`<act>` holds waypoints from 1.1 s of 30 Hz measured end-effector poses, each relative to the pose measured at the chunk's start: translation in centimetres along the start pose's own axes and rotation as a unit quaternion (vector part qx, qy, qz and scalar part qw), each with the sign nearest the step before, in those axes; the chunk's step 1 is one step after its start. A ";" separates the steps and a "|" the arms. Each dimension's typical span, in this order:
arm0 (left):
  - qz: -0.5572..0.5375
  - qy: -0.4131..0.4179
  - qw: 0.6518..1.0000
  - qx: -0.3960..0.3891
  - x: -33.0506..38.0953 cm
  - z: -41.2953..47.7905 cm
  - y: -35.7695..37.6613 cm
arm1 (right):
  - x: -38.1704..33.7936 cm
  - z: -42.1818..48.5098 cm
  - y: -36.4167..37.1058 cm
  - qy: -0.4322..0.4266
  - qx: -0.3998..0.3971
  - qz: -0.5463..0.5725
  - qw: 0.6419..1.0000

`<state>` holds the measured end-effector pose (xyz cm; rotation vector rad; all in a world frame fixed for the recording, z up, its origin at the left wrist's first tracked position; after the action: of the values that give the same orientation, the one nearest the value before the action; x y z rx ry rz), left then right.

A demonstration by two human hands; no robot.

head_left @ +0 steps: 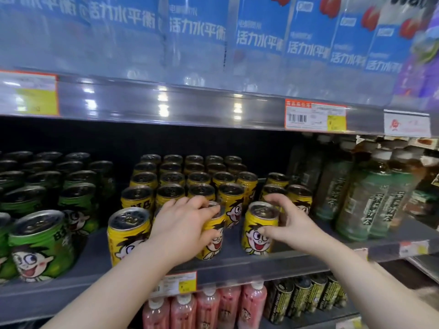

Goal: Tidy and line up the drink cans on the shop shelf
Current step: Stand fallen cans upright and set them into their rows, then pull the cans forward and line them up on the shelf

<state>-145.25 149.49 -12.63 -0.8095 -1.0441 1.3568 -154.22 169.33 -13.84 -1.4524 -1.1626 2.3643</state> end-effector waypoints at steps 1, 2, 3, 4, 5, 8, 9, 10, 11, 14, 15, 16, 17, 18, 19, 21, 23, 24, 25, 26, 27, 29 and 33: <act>0.000 -0.003 1.000 -0.003 0.0 0.0 0.0 | 0.0 0.1 0.4 0.005 0.003 0.029 1.000; 0.000 -0.007 1.000 -0.004 0.1 0.0 -0.1 | 0.1 0.1 0.6 0.012 0.010 0.036 0.999; -0.001 -0.013 1.000 -0.003 0.1 0.1 -0.2 | 0.2 0.2 0.9 0.013 0.014 0.036 0.999; -0.002 -0.021 1.000 -0.001 0.3 0.2 -0.3 | 0.4 0.2 1.2 0.008 0.010 0.046 0.999; -0.003 -0.030 1.000 0.002 0.6 0.4 -0.4 | 0.4 0.3 1.6 -0.002 -0.002 0.073 0.997; -0.018 -0.044 0.999 0.005 2.1 0.9 -0.6 | 0.2 0.6 2.9 -0.043 -0.082 0.123 0.988; -0.029 -0.041 0.999 -0.002 2.8 1.1 -0.5 | 0.0 0.8 2.7 -0.063 -0.099 0.102 0.988; -0.040 -0.035 0.999 -0.013 3.3 1.3 -0.4 | -0.2 1.2 2.1 -0.086 -0.088 0.068 0.990; -0.047 -0.028 0.998 -0.028 3.7 1.5 -0.1 | -0.3 1.7 0.7 -0.109 -0.039 0.024 0.993; -0.034 -0.013 0.997 -0.062 4.2 2.0 0.6 | -0.1 3.8 -4.1 -0.152 0.072 -0.159 0.973; -0.017 -0.008 0.998 -0.064 4.2 2.1 0.7 | 0.1 4.7 -4.8 -0.150 0.036 -0.231 0.961; -0.003 -0.004 0.998 -0.062 4.2 2.2 0.9 | 0.6 5.4 -5.0 -0.134 -0.030 -0.289 0.947; 0.005 -0.004 0.998 -0.060 4.2 2.2 1.0 | 1.3 6.0 -4.9 -0.114 -0.096 -0.323 0.935; 0.008 -0.006 0.998 -0.059 4.2 2.1 1.1 | 1.8 6.4 -4.7 -0.095 -0.144 -0.337 0.926; 0.009 -0.009 0.998 -0.060 4.2 2.1 1.1 | 2.1 6.8 -4.5 -0.087 -0.164 -0.331 0.925; 0.009 -0.014 0.998 -0.059 4.2 2.2 1.2 | 2.2 7.5 -4.3 -0.090 -0.138 -0.303 0.939; 0.011 -0.016 0.998 -0.058 4.3 2.2 1.1 | 2.0 7.9 -3.7 -0.092 -0.095 -0.308 0.942; 0.012 -0.017 0.998 -0.057 4.3 2.1 1.1 | 2.0 8.1 -3.3 -0.093 -0.080 -0.326 0.937; 0.013 -0.017 0.998 -0.055 4.3 2.1 1.1 | 1.8 8.0 -3.0 -0.101 -0.069 -0.345 0.931; 0.014 -0.018 0.998 -0.053 4.3 2.0 1.1 | 1.5 8.0 -2.8 -0.115 -0.068 -0.364 0.922; 0.013 -0.019 0.998 -0.053 4.3 2.0 1.1 | 1.2 8.1 -2.9 -0.135 -0.077 -0.372 0.915; 0.007 -0.022 0.998 -0.054 4.3 2.0 1.1 | 1.1 8.3 -3.2 -0.166 -0.134 -0.347 0.913; 0.011 -0.019 0.998 -0.053 4.2 2.1 1.2 | 0.5 8.7 -2.7 -0.148 -0.155 -0.333 0.918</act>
<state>-148.00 153.48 -12.49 -0.8770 -1.1479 1.3489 -162.24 166.79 -10.33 -0.5845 -1.8144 1.9928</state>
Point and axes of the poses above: each hand's wrist, its own z-axis towards the middle knuckle, its own y-axis out of the palm, x = y × z, the point moved 5 cm from there along z, towards the middle knuckle, and after that the axes turned 9 degrees about -y, right-handed, at the moved point
